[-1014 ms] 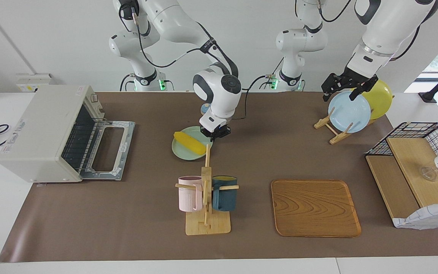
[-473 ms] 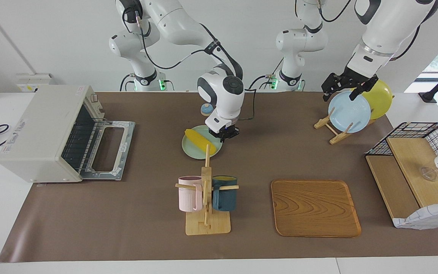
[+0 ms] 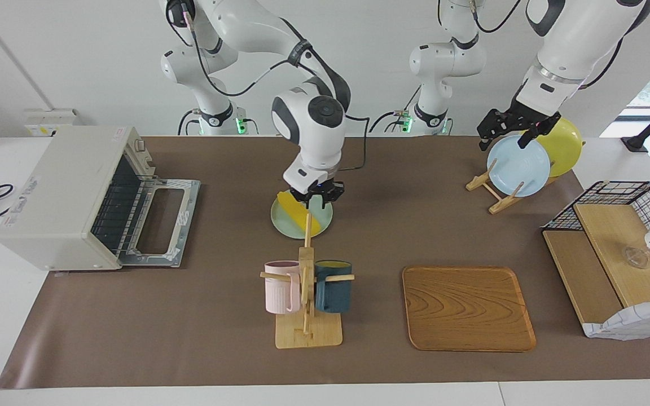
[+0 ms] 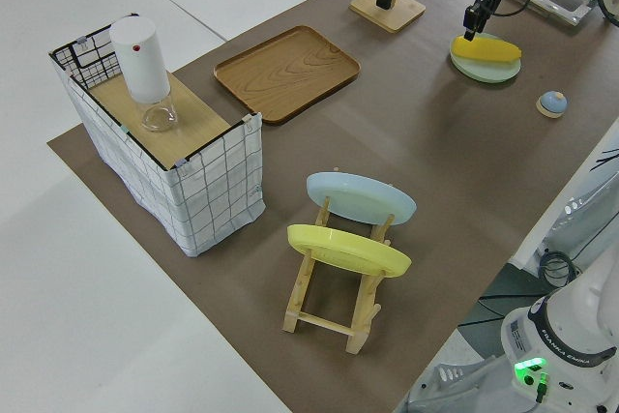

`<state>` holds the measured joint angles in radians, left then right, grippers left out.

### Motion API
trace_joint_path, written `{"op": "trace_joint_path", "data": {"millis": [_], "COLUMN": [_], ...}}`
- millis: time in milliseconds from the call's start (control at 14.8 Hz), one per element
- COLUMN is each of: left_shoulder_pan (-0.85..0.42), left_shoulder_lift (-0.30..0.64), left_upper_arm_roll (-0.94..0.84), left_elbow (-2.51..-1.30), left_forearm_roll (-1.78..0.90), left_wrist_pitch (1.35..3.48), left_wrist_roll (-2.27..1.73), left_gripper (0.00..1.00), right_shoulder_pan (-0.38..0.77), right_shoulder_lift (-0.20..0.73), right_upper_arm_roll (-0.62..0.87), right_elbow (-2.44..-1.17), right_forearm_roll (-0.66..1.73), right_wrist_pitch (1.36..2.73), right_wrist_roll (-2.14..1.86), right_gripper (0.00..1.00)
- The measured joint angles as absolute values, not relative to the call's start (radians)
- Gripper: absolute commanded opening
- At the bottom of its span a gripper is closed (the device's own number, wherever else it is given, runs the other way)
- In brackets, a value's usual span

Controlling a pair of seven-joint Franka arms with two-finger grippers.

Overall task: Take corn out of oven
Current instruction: 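Set the plate on the table with the right gripper while the left gripper approaches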

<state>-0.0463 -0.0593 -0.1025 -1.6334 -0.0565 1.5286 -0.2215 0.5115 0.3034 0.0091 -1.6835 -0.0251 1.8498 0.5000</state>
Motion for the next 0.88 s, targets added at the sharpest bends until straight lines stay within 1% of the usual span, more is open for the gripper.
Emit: {"op": "trace_joint_path", "data": {"millis": [68,135,270,406,541,744,879], "left_shoulder_pan": [-0.051,-0.069,-0.132,-0.208,-0.264,-0.276,-0.279], "left_shoulder_lift": [-0.059,-0.059,-0.063,-0.066,-0.069,-0.072,-0.076], "left_upper_arm_roll": [-0.111,-0.117,-0.125,-0.129,-0.133,-0.129,-0.126], "left_elbow": [-1.644,-1.658,-1.707,-1.767,-1.815,-1.832,-1.833], "left_forearm_roll": [-0.063,-0.069,-0.083,-0.091,-0.101,-0.117,-0.124], "left_wrist_pitch": [1.535,1.543,1.587,1.652,1.704,1.723,1.730], "left_wrist_roll": [-0.277,-0.339,-0.480,-0.621,-0.719,-0.751,-0.755], "left_gripper": [1.00,1.00,1.00,1.00,1.00,1.00,1.00], "right_shoulder_pan": [0.466,0.439,0.427,0.405,0.323,0.186,0.150], "right_shoulder_lift": [0.279,0.259,0.228,0.204,0.186,0.171,0.161], "right_upper_arm_roll": [0.008,0.007,0.007,0.006,0.005,0.003,0.003], "right_elbow": [-1.701,-1.737,-1.843,-1.951,-2.039,-2.127,-2.172], "right_forearm_roll": [-0.025,-0.026,-0.073,-0.151,-0.183,-0.196,-0.220], "right_wrist_pitch": [1.813,1.803,1.826,1.879,1.954,2.075,2.132], "right_wrist_roll": [0.459,0.437,0.431,0.431,0.382,0.281,0.264], "right_gripper": [0.00,0.00,0.00,0.00,0.00,0.00,0.00]}}
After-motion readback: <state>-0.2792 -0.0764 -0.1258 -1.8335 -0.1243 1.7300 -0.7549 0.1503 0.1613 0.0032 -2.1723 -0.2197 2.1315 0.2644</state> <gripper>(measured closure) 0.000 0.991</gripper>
